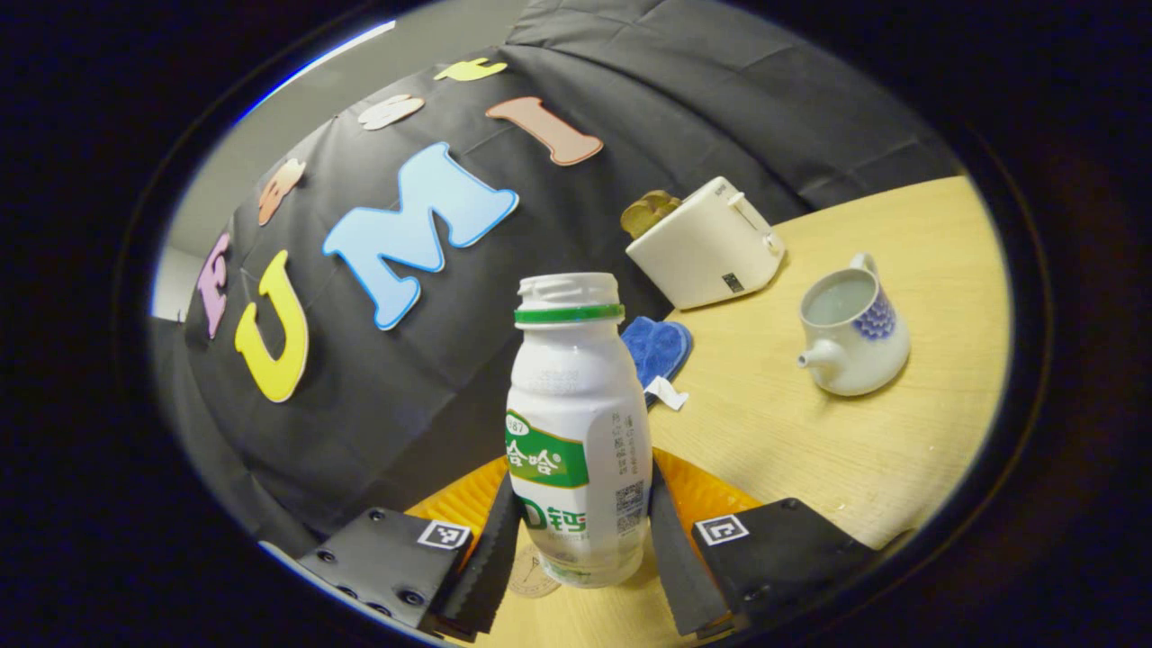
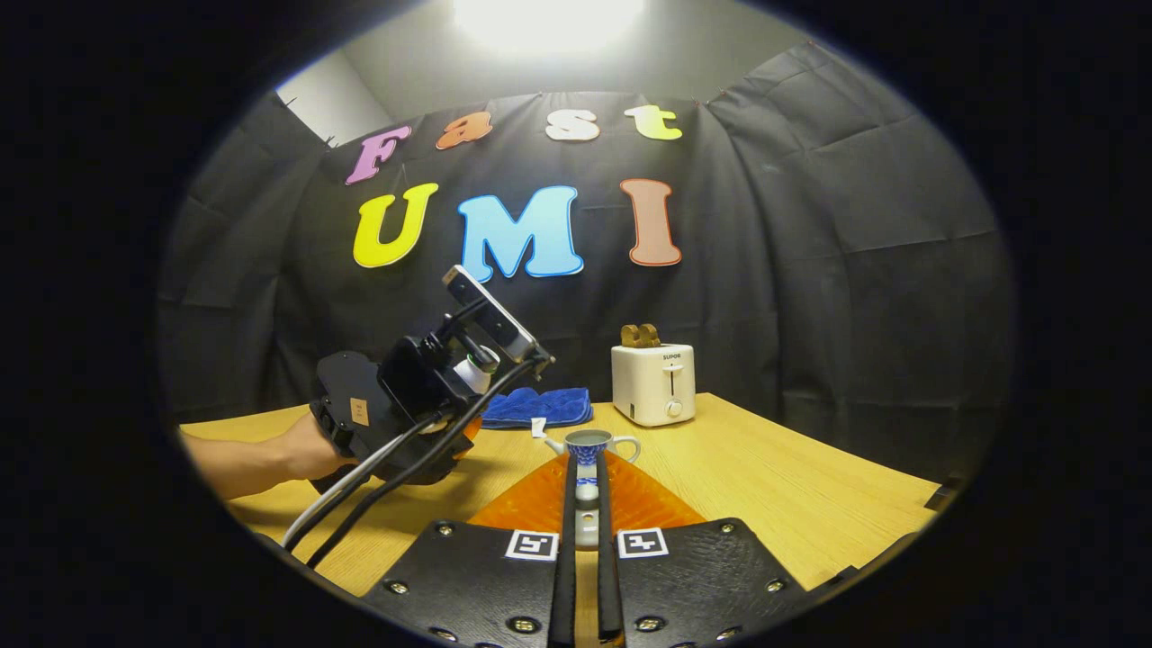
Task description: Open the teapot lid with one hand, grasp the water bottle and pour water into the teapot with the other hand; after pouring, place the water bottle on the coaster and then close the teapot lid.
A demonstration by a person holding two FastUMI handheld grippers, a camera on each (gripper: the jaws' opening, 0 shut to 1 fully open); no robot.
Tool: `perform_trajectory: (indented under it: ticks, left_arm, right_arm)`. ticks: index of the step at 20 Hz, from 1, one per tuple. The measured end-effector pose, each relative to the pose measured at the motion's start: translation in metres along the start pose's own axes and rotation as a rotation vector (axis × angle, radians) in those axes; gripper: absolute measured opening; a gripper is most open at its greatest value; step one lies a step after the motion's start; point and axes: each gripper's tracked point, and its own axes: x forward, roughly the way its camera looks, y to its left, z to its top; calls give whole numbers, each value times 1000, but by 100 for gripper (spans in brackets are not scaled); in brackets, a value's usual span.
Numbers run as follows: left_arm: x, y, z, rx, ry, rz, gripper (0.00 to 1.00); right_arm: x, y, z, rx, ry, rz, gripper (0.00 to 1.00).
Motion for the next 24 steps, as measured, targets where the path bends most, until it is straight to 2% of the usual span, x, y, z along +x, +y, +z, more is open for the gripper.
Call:
perform_trajectory:
  ticks: [4,10,15,24]
  left_arm:
    - [3,-4,8,102,-9,-1,81]
    - [11,-15,5,182,9,-19,81]
    - [22,-24,11,338,11,-22,81]
    - [28,-39,32,524,-27,-30,82]
  right_arm:
    - [-2,-4,1,4,-2,-9,10]
    - [-3,-11,-2,21,0,-22,10]
    - [-5,-13,-1,22,-4,-24,10]
    - [-9,-25,4,45,-22,-50,10]
